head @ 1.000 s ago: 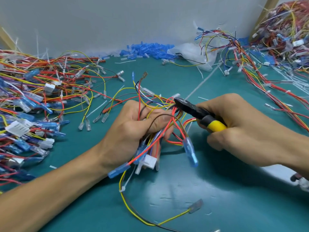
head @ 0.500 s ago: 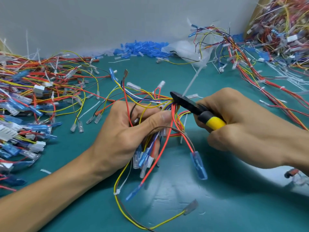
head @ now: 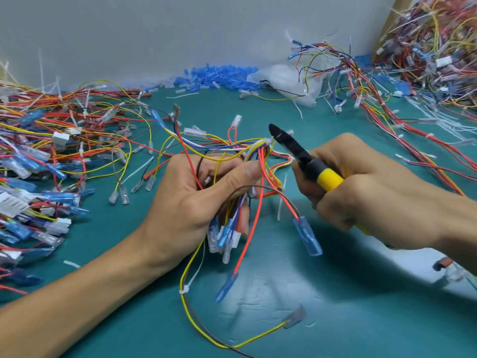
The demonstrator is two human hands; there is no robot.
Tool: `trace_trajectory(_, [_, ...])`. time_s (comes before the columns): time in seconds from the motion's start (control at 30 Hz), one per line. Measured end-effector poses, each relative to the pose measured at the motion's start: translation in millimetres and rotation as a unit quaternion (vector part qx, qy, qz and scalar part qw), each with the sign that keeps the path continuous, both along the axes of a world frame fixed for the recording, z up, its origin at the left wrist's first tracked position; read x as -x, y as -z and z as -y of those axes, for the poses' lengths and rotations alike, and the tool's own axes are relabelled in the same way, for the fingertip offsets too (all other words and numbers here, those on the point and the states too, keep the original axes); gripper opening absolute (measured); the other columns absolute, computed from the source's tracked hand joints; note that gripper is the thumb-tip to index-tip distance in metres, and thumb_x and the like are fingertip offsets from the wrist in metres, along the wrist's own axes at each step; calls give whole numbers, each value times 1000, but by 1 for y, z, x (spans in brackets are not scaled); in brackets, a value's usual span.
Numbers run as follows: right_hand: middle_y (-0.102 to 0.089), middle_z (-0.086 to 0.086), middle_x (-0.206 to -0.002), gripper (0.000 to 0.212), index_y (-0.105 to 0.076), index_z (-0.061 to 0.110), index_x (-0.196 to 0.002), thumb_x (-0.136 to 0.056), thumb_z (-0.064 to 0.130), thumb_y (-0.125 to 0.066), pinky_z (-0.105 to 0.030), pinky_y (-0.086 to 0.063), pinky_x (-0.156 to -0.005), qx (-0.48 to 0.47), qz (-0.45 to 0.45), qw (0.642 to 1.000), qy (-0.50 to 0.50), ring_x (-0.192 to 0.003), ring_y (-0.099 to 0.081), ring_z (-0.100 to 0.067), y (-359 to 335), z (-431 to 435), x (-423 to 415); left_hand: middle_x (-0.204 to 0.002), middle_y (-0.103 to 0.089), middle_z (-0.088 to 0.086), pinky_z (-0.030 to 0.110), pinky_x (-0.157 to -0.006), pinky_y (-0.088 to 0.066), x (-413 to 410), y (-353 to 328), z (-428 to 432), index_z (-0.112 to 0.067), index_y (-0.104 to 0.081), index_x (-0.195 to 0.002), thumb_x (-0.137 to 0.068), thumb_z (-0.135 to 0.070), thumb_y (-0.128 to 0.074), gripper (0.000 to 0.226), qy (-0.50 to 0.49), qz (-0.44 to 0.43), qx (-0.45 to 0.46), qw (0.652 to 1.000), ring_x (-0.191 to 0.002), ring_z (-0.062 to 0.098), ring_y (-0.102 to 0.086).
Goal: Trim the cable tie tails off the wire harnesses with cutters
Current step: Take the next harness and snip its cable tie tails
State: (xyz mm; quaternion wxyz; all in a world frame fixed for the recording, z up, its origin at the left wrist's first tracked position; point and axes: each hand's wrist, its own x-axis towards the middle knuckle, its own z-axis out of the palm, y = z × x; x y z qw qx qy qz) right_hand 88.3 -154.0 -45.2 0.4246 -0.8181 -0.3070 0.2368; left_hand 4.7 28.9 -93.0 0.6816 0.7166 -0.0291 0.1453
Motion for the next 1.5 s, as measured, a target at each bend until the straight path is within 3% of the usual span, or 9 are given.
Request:
trace_trajectory(0.3, [-26, -8, -57, 26, -33, 13, -60, -47, 4, -53, -23, -25, -44, -86, 31, 995, -37, -51, -24, -22, -2, 13, -32, -67, -70, 16, 28, -35, -45, -10, 4, -3, 7, -66, -105, -92, -30, -72, 40, -66, -2, 105, 992, -32, 31, -55])
trace_trajectory(0.43, [-25, -10, -61, 29, -31, 6, -65, -48, 5, -55, -38, -20, -47, -75, 64, 994, -34, -58, -22, -24, 3, 10, -29, -82, -72, 14, 49, -59, -55, -11, 1, -7, -4, -64, -105, -93, -28, -60, 27, -46, 12, 184, 982, -56, 35, -69])
trace_trajectory(0.57, [-25, -13, -63, 27, -33, 6, -69, -53, 8, -56, -49, -22, -47, -53, 147, 987, -26, -60, -23, -32, 9, 11, -31, -81, -72, 5, 33, -80, -57, -4, -4, -16, -11, -53, -98, -99, -18, -33, 21, 62, 20, 300, 952, -79, 29, -73])
trace_trajectory(0.7, [-27, -9, -61, 25, -35, 9, -68, -55, 12, -56, -51, -22, -52, -39, 195, 980, -24, -57, -24, -18, 10, 12, -32, -98, -65, 20, 41, -92, -54, -3, -3, -16, -10, -50, -109, -73, -10, -43, 37, 63, 23, 341, 938, -102, 40, -66])
trace_trajectory(0.87, [-30, -5, -61, 21, -36, 19, -67, -64, 13, -55, -41, -24, -51, -10, 277, 957, -84, -55, -23, -14, 9, 13, -28, -112, -73, 22, 47, -112, -46, -5, 1, -12, -13, -40, -125, -90, -3, -40, 36, 74, 50, 307, 947, -115, 40, -68])
trace_trajectory(1.1, [-49, 5, -76, 22, -46, 26, -83, -64, 29, -56, -41, -42, -54, 171, 489, 827, -221, -69, -51, -30, 13, 11, -12, -133, -63, 29, 48, -118, -40, -8, 2, -4, -12, -28, -153, -106, -18, -37, 48, -6, 25, 215, 976, -130, 42, -59])
trace_trajectory(1.2, [-50, 1, -77, 22, -48, 21, -84, -64, 29, -55, -41, -46, -60, 158, 512, 819, -206, -73, -54, -32, 17, 5, 3, -128, -69, 18, 45, -115, -44, -8, -1, 4, -43, -69, -118, -107, -27, -39, 35, -31, 0, 141, 990, -126, 37, -64])
trace_trajectory(1.33, [-50, -3, -77, 20, -47, 19, -83, -65, 27, -50, -43, -45, -59, 127, 542, 809, -187, -72, -51, -34, 24, -1, 20, -116, -76, 7, 27, -100, -52, -7, -2, 10, -50, -76, -101, -106, -32, -39, 41, -4, 9, 107, 994, -116, 26, -70])
trace_trajectory(1.5, [-49, -6, -76, 19, -47, 17, -81, -64, 20, -54, -43, -44, -60, 140, 574, 791, -158, -70, -50, -34, 25, -1, 19, -123, -71, 25, 42, -106, -52, -9, 4, 4, -18, -40, -148, -109, -28, -38, 40, -11, 29, 154, 988, -119, 41, -68])
